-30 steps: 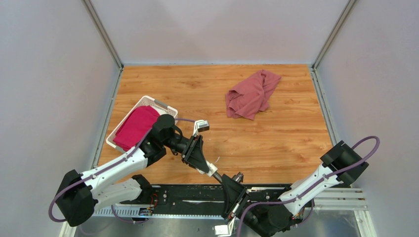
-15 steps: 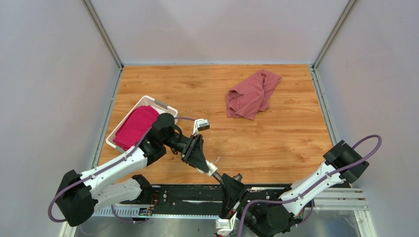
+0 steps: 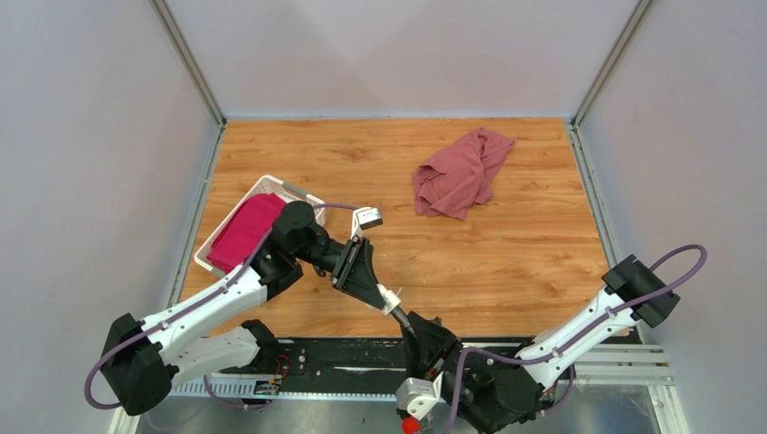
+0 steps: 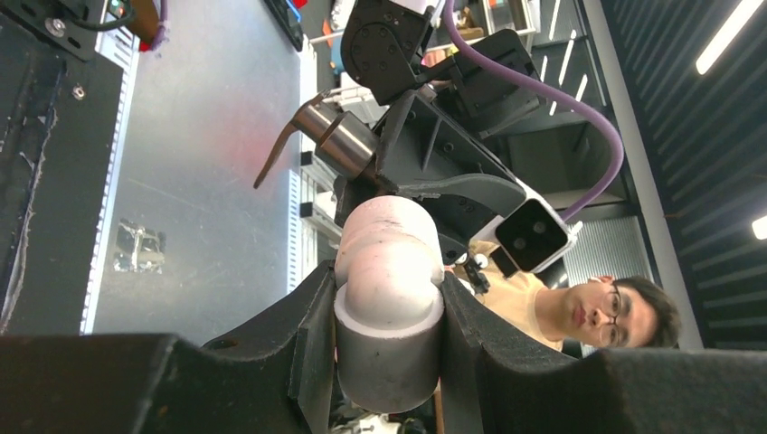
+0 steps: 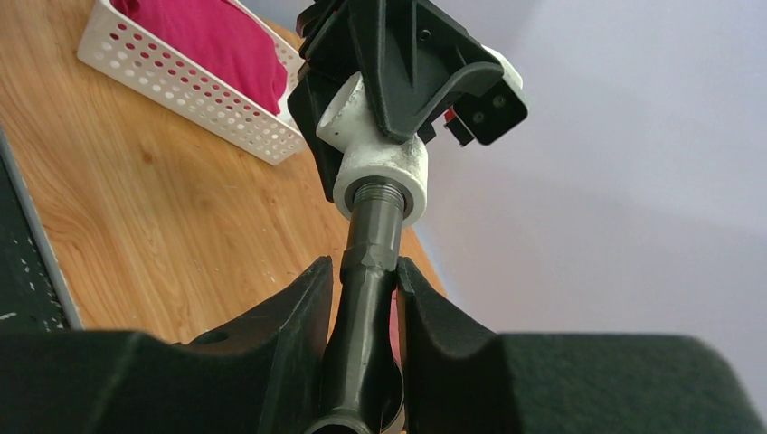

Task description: Install the water faucets

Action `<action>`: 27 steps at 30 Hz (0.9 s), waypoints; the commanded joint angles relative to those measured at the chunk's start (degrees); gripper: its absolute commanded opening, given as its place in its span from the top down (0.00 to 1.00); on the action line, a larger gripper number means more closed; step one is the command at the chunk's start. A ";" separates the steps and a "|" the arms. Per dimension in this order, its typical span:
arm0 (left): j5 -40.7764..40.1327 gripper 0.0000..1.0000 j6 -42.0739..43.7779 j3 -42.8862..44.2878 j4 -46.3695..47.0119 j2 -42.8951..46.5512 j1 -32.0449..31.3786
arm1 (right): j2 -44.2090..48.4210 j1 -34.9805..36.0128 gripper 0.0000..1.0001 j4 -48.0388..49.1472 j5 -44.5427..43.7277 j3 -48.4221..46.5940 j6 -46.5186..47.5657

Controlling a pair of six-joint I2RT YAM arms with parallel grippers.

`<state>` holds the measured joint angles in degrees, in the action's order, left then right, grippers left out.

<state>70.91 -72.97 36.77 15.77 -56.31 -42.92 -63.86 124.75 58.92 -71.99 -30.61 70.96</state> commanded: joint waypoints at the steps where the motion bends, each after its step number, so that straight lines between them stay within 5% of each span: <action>1: -3.24 1.00 2.47 1.79 1.19 0.04 -2.48 | 1.88 -3.15 1.00 0.78 7.56 -3.47 -9.26; 14: -4.57 1.00 3.99 2.41 1.21 -0.34 -2.44 | 4.89 -6.77 1.00 -1.52 8.41 -4.56 -22.98; 27: -5.92 1.00 6.69 3.86 1.19 -0.45 -2.44 | 15.61 -13.78 1.00 -19.57 13.27 -3.41 -50.90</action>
<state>61.60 -71.64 39.24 15.73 -56.25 -42.00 -50.46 116.33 42.15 -65.95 -31.35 34.63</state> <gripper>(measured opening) 0.433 0.346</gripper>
